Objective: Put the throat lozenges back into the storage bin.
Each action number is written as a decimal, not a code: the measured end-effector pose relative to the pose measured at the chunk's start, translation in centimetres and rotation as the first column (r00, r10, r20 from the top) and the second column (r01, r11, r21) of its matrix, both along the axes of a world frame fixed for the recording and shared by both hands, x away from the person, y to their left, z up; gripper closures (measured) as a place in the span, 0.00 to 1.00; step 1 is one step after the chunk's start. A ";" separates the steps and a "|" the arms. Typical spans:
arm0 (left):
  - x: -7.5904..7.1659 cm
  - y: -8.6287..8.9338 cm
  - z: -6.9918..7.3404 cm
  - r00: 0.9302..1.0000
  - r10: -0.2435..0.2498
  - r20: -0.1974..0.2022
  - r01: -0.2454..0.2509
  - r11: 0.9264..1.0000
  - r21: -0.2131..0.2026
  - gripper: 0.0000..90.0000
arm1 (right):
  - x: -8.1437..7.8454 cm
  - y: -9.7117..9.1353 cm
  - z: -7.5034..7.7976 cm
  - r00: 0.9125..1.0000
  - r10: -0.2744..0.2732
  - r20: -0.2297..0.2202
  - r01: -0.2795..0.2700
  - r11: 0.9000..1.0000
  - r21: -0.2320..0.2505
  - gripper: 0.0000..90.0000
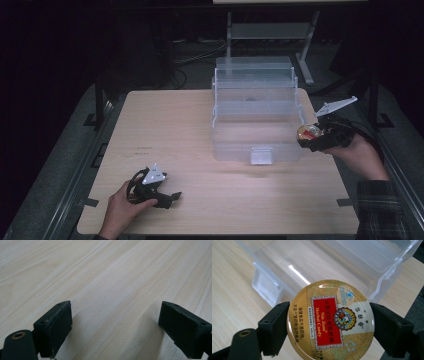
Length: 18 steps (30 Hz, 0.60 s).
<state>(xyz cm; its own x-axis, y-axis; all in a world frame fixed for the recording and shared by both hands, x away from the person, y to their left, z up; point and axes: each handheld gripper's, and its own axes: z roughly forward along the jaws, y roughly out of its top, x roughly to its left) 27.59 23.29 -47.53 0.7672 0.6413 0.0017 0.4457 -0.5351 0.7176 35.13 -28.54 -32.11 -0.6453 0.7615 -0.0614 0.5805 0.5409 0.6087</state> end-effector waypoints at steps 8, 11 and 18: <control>0.0 0.0 0.0 1.000 -0.002 -0.001 0.002 1.000 0.002 0.12 | 1.4 0.7 0.0 1.000 0.003 0.004 -0.003 1.000 0.008 0.22; 0.0 0.0 0.0 1.000 -0.002 -0.001 0.002 1.000 0.002 0.12 | 1.7 0.9 0.1 1.000 0.000 0.003 -0.001 1.000 0.010 0.22; 0.0 0.0 0.0 1.000 -0.002 0.000 0.002 1.000 0.003 0.12 | 2.8 1.4 -0.2 1.000 -0.007 -0.006 0.007 1.000 0.008 0.22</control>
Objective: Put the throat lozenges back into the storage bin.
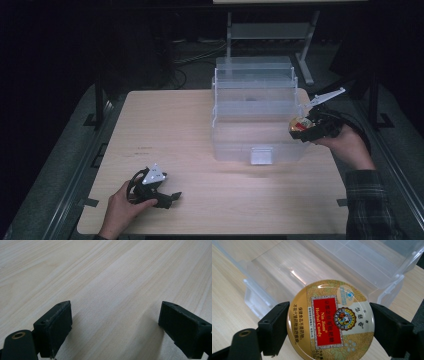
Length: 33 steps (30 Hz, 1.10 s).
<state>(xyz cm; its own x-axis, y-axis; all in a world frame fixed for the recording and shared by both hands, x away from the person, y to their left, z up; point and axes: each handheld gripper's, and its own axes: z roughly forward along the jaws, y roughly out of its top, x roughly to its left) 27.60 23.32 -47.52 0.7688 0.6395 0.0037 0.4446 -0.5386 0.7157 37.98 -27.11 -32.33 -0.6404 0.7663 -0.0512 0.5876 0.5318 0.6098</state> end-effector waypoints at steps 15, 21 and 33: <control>0.0 0.0 0.0 1.000 0.001 -0.001 -0.001 1.000 -0.001 0.12 | 1.4 0.0 -1.5 0.999 -0.027 -0.026 0.027 1.000 -0.006 0.22; 0.0 0.0 0.0 1.000 0.000 -0.001 0.000 1.000 -0.001 0.12 | 1.9 0.0 -2.4 0.999 -0.037 -0.036 0.036 0.999 -0.003 0.22; 0.0 0.0 0.0 1.000 0.000 -0.001 0.000 1.000 -0.001 0.12 | 2.2 -0.3 -3.5 0.997 -0.051 -0.053 0.051 0.999 -0.010 0.22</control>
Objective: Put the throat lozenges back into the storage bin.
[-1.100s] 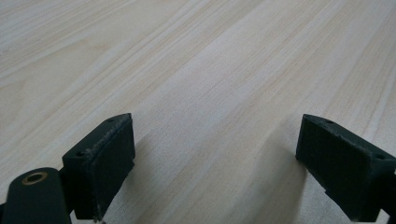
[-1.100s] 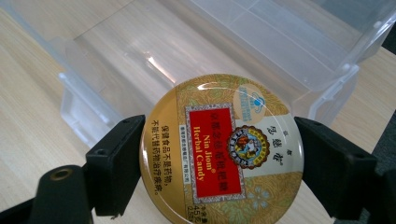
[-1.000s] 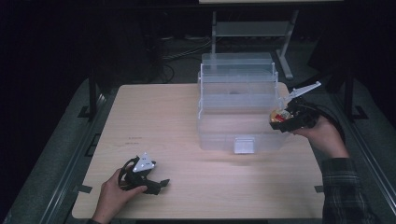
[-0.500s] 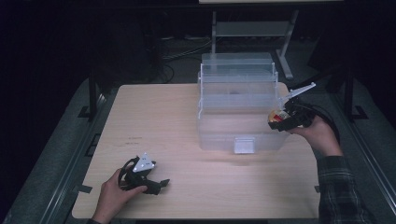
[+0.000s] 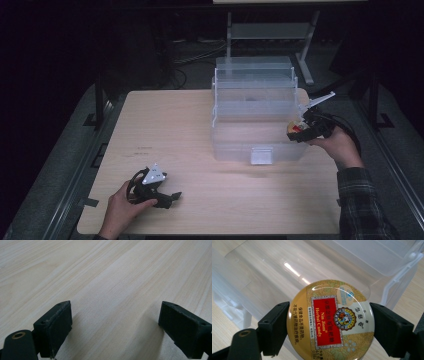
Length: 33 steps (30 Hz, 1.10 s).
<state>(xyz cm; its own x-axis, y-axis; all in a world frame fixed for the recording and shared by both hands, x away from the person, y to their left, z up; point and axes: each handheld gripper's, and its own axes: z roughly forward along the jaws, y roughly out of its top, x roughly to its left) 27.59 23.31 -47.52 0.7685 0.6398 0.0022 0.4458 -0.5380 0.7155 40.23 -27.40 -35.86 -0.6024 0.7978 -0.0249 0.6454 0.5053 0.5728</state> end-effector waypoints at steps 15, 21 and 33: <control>0.0 0.0 0.0 1.000 0.000 0.000 0.000 1.000 -0.001 0.12 | 0.1 -0.1 -0.1 1.000 -0.004 -0.007 0.004 1.000 -0.001 0.21; 0.0 0.0 0.0 1.000 0.000 0.000 0.000 1.000 0.000 0.12 | 0.1 -0.2 -0.1 1.000 -0.002 -0.010 0.002 1.000 -0.003 0.21; 0.0 0.0 0.0 1.000 0.000 0.000 0.000 1.000 0.000 0.12 | -0.5 -0.5 0.5 1.000 -0.007 0.012 0.007 1.000 0.016 0.21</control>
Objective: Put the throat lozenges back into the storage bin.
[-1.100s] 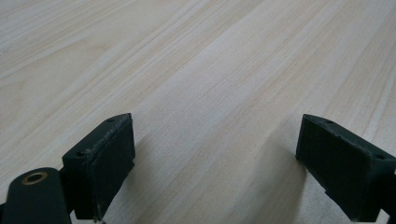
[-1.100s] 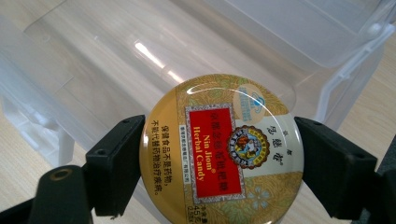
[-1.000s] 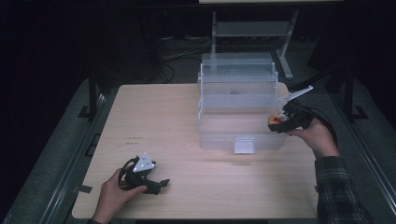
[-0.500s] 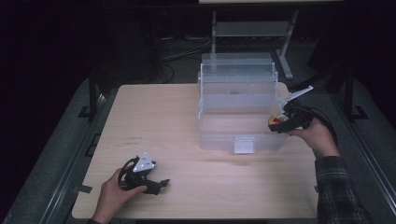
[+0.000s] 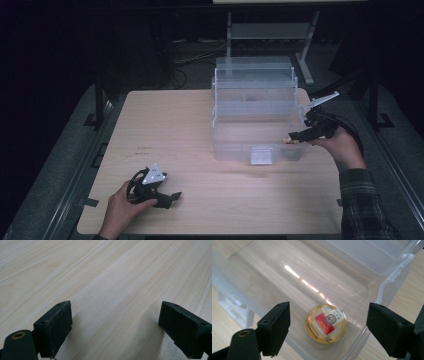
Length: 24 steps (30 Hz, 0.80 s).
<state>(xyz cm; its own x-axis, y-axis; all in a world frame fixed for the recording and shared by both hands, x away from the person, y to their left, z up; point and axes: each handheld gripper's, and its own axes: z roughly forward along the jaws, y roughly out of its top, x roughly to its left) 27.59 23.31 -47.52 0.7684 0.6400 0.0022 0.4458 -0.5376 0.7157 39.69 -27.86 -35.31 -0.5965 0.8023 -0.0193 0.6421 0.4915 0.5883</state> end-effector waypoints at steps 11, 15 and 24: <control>0.0 0.0 0.0 1.000 0.000 0.000 0.000 1.000 0.000 0.12 | -1.4 -0.7 0.8 1.000 -0.010 0.018 0.010 1.000 0.012 0.18; 0.0 0.0 0.0 1.000 0.000 0.000 0.000 1.000 0.000 0.12 | -2.0 -1.0 0.6 1.000 -0.011 0.018 0.011 1.000 0.019 0.14; 0.0 0.0 0.0 1.000 0.000 -0.001 0.000 1.000 0.000 0.12 | -3.5 -1.9 -0.1 0.999 -0.042 0.028 0.040 0.998 0.040 0.05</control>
